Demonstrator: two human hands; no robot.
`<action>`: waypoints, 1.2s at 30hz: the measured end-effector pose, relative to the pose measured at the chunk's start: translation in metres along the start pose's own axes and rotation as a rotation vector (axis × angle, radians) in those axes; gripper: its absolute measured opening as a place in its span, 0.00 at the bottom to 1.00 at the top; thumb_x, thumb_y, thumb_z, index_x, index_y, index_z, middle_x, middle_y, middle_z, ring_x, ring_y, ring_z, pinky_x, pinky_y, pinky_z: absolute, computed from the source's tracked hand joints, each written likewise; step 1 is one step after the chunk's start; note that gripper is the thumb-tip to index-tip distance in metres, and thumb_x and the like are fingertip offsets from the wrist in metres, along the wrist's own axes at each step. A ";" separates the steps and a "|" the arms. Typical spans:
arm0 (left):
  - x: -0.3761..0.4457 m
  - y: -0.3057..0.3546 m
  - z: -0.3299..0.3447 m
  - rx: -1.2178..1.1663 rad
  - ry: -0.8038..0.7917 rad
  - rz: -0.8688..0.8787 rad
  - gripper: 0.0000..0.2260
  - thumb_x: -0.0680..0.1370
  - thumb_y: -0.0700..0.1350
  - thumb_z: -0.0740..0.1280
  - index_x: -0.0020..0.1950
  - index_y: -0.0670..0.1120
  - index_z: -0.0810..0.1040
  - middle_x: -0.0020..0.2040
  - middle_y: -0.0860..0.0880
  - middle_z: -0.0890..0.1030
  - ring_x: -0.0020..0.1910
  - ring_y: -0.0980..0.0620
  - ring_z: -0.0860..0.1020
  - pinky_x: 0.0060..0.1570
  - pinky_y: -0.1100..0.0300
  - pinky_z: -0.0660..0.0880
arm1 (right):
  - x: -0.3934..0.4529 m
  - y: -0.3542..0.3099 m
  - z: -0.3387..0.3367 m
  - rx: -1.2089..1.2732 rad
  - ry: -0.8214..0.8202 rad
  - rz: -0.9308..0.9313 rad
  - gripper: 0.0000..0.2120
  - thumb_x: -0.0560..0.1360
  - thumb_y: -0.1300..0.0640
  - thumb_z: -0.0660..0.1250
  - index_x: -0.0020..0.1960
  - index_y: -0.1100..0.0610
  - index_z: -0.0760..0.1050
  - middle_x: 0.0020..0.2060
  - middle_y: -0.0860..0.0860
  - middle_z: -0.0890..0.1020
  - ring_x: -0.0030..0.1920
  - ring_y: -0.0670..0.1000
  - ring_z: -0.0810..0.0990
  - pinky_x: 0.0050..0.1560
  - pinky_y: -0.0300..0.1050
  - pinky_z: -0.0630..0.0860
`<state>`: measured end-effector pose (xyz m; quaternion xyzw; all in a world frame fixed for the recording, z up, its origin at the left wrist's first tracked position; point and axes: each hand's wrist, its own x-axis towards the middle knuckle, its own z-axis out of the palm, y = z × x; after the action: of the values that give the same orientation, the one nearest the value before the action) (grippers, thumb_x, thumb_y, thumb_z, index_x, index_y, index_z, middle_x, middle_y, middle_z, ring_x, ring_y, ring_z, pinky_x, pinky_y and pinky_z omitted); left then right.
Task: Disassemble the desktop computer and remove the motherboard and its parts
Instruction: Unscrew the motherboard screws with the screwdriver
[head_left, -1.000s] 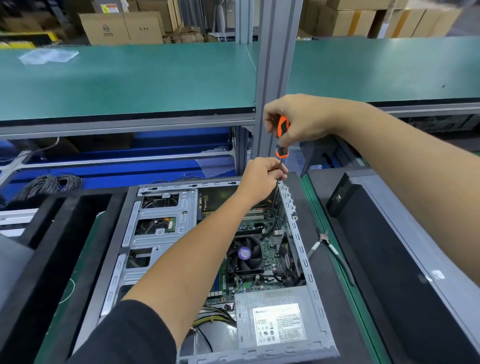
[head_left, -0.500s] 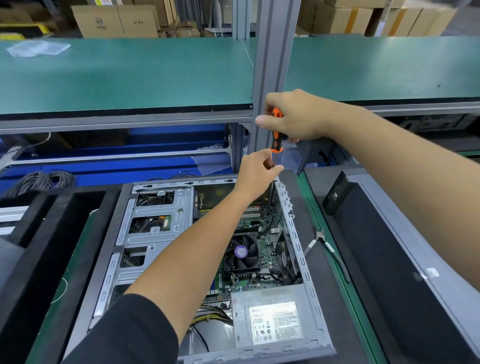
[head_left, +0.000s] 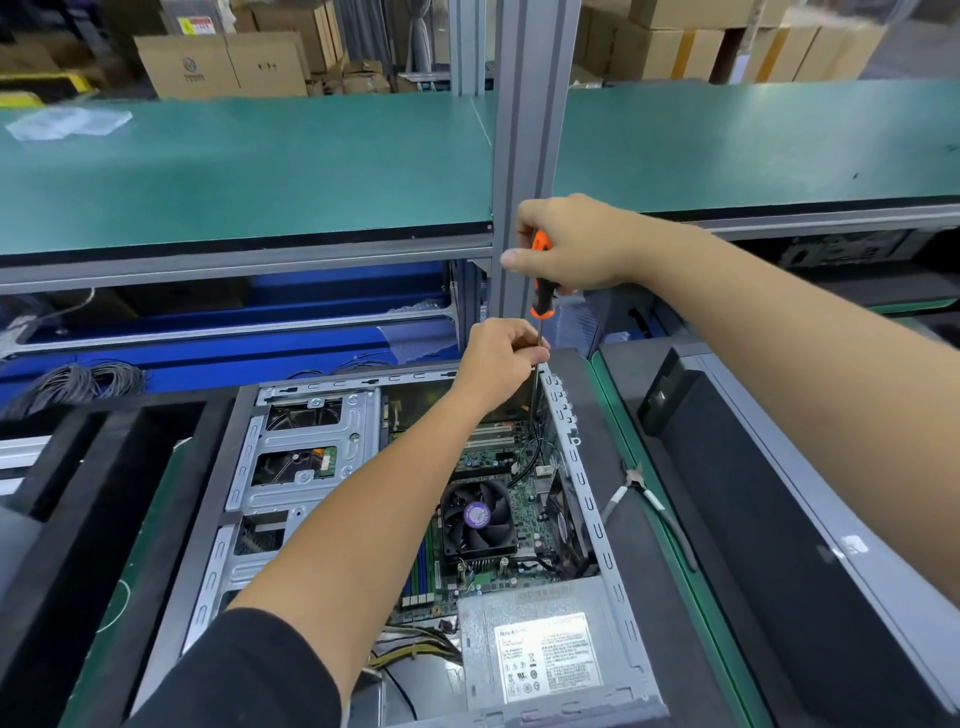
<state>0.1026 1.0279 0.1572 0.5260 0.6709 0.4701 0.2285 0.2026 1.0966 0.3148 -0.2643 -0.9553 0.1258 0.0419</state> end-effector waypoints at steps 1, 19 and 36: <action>0.001 0.000 0.000 0.025 0.010 0.003 0.08 0.72 0.40 0.74 0.34 0.48 0.79 0.34 0.49 0.83 0.33 0.59 0.77 0.39 0.67 0.72 | 0.000 0.000 0.001 -0.001 0.020 0.004 0.15 0.80 0.44 0.62 0.51 0.57 0.69 0.36 0.49 0.78 0.33 0.48 0.79 0.33 0.43 0.71; -0.025 -0.034 -0.009 0.300 -0.188 0.043 0.18 0.77 0.48 0.68 0.29 0.42 0.70 0.26 0.49 0.71 0.25 0.56 0.66 0.31 0.60 0.63 | 0.004 0.005 0.006 0.131 0.016 -0.007 0.11 0.73 0.59 0.74 0.48 0.52 0.71 0.41 0.45 0.77 0.43 0.50 0.79 0.39 0.40 0.72; -0.017 -0.087 0.053 0.629 -0.422 -0.181 0.14 0.76 0.44 0.68 0.61 0.46 0.79 0.57 0.41 0.81 0.54 0.40 0.78 0.49 0.53 0.74 | 0.006 0.018 -0.012 0.037 -0.131 -0.015 0.07 0.73 0.62 0.70 0.46 0.52 0.74 0.37 0.45 0.80 0.38 0.47 0.82 0.41 0.45 0.79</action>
<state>0.1088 1.0322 0.0544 0.5943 0.7642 0.1011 0.2295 0.2078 1.1173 0.3219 -0.2475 -0.9555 0.1600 -0.0150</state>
